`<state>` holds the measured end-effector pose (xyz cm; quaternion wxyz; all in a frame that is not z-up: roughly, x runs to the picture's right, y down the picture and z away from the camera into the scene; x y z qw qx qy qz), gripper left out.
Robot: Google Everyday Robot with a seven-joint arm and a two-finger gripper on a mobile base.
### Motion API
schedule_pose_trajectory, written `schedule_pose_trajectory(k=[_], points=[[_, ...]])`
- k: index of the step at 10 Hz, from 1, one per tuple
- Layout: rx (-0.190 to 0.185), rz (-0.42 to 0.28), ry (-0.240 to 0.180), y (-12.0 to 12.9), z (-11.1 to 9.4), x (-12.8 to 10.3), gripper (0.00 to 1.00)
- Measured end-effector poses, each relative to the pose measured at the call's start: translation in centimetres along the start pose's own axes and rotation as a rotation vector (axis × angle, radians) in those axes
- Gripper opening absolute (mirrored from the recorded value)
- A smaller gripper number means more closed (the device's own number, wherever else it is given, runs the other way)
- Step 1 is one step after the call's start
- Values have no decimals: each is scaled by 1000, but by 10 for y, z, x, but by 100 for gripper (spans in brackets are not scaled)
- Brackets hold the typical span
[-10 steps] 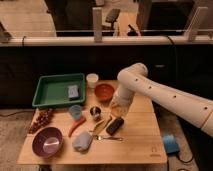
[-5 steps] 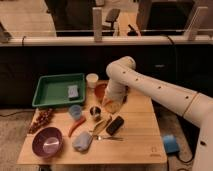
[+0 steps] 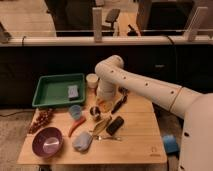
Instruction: Place apple in metal cup
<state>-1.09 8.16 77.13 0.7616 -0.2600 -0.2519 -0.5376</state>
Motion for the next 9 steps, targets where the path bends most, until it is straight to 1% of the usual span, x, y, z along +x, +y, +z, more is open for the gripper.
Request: schedule_pose_trajectory(k=[1, 4, 9], points=[[-6, -11, -2, -6, 2, -1, 0], [-20, -25, -10, -13, 7, -2, 0], [-43, -71, -31, -29, 15, -3, 0]])
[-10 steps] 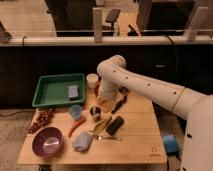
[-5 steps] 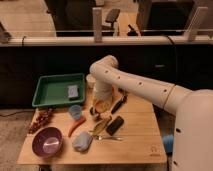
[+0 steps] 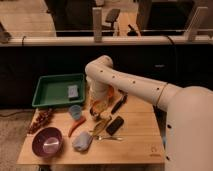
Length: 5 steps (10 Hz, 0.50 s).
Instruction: Place apple in metal cup
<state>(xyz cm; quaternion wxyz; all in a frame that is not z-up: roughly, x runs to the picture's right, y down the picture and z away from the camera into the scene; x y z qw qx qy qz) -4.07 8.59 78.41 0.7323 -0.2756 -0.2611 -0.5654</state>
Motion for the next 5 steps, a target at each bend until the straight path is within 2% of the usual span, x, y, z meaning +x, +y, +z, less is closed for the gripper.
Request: schedule_pose_trajectory(k=[2, 3, 5], points=[[-8, -7, -12, -5, 3, 0, 2], [-11, -8, -18, -6, 5, 0, 8], [-18, -8, -27, -8, 7, 1, 28]])
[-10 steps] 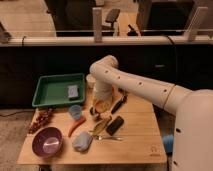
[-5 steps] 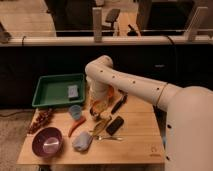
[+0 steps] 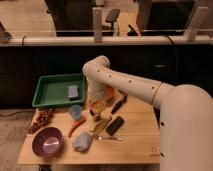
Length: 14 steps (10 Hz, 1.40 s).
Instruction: Place apple in metal cup
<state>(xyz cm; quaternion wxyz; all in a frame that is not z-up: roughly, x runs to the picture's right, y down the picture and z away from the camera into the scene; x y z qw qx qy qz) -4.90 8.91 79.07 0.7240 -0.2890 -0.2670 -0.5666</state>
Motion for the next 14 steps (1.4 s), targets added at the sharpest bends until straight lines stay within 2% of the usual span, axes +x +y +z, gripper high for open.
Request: schedule_pose_trajectory(k=[2, 3, 4, 5, 6, 14], points=[[-5, 0, -7, -1, 2, 0, 49], [-5, 1, -9, -1, 2, 1, 56], [-6, 1, -13, -1, 3, 1, 68], [-6, 1, -15, -1, 4, 2, 76], [-7, 0, -18, -2, 4, 2, 80], [-8, -3, -32, 1, 5, 5, 80]])
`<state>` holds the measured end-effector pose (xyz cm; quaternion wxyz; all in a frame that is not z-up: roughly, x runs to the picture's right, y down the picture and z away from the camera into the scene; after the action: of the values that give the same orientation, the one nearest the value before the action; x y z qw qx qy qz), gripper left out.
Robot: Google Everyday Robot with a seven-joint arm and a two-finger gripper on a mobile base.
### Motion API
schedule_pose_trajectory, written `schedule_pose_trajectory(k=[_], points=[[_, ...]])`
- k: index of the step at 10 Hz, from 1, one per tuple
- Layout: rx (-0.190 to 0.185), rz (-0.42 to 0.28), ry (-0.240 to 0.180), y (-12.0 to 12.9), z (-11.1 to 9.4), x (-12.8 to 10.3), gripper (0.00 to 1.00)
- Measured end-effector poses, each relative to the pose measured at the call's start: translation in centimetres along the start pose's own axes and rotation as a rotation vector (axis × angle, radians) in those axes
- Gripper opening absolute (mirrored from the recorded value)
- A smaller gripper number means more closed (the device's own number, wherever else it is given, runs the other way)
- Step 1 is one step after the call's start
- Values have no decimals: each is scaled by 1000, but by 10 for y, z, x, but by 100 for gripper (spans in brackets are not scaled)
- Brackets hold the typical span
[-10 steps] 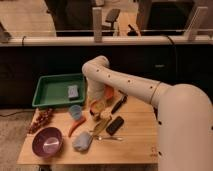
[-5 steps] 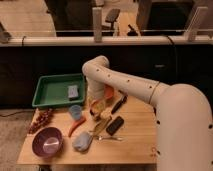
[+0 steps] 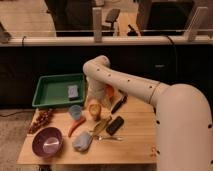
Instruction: Place apple in metal cup
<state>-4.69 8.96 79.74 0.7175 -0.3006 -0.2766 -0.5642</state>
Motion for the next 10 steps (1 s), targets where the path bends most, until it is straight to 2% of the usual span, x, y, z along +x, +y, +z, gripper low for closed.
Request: schedule_pose_trajectory(k=[4, 10], points=[[4, 0, -3, 1, -2, 1, 80], [42, -18, -8, -2, -10, 2, 80]])
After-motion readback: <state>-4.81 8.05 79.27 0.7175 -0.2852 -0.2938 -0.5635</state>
